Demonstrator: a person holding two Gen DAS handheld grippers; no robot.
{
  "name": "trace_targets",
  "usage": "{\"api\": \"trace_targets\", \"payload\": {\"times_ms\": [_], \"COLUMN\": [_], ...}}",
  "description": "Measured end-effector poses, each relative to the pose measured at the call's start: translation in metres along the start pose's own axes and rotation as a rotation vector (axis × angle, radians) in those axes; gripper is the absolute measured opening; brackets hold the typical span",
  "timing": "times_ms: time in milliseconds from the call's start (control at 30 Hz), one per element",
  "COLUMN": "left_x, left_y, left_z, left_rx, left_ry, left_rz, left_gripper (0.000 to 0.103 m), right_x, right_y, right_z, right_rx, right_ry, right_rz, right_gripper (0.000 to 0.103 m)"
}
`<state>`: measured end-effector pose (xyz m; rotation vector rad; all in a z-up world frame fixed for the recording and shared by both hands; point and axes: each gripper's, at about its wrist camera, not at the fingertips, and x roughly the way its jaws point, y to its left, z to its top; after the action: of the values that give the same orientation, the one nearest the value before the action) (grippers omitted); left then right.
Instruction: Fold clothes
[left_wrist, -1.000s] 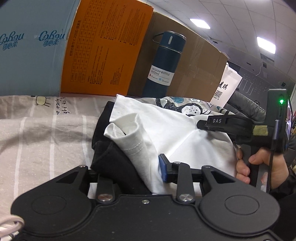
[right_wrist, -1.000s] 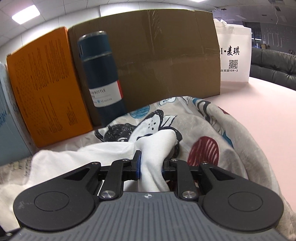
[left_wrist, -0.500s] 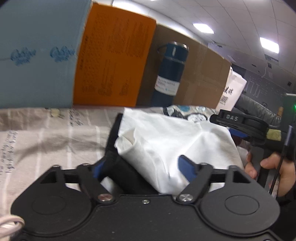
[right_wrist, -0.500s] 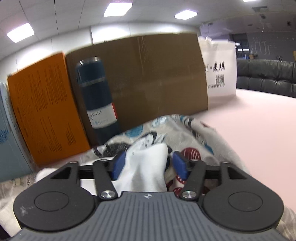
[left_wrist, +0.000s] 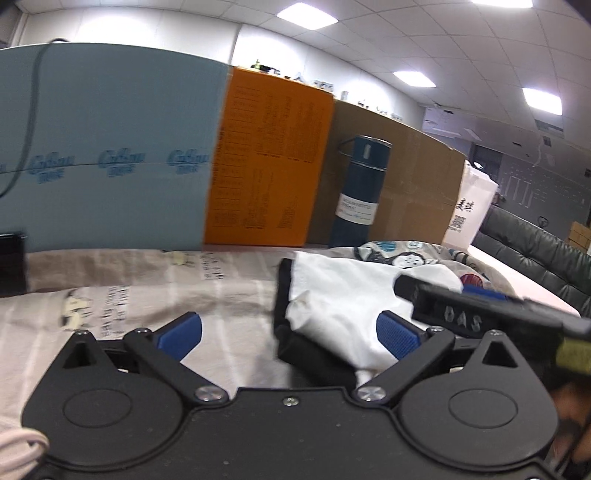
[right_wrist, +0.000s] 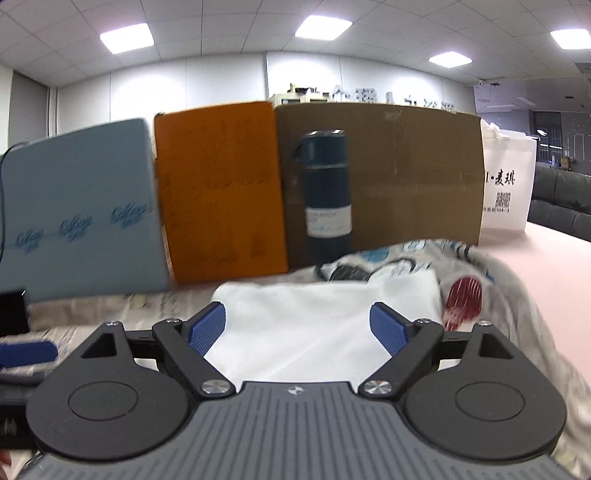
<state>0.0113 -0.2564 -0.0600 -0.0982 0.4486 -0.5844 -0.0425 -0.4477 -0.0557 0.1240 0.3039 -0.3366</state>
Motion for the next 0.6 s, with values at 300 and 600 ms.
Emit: {"api": "trace_targets", "payload": {"times_ms": [300, 600], "left_x": [-0.05, -0.101], "left_y": [0.033, 0.068], "left_z": [-0.002, -0.015], "left_rx": [-0.009, 0.019], "left_ry": [0.0, -0.011], "left_rz": [0.03, 0.07], "left_gripper": [0.103, 0.103], "right_x": [-0.04, -0.076], "right_y": [0.043, 0.09], "right_z": [-0.01, -0.017], "right_rx": [0.02, 0.058], "right_ry": [0.078, 0.15], "right_rz": [-0.055, -0.055], "right_gripper": [0.085, 0.089]}}
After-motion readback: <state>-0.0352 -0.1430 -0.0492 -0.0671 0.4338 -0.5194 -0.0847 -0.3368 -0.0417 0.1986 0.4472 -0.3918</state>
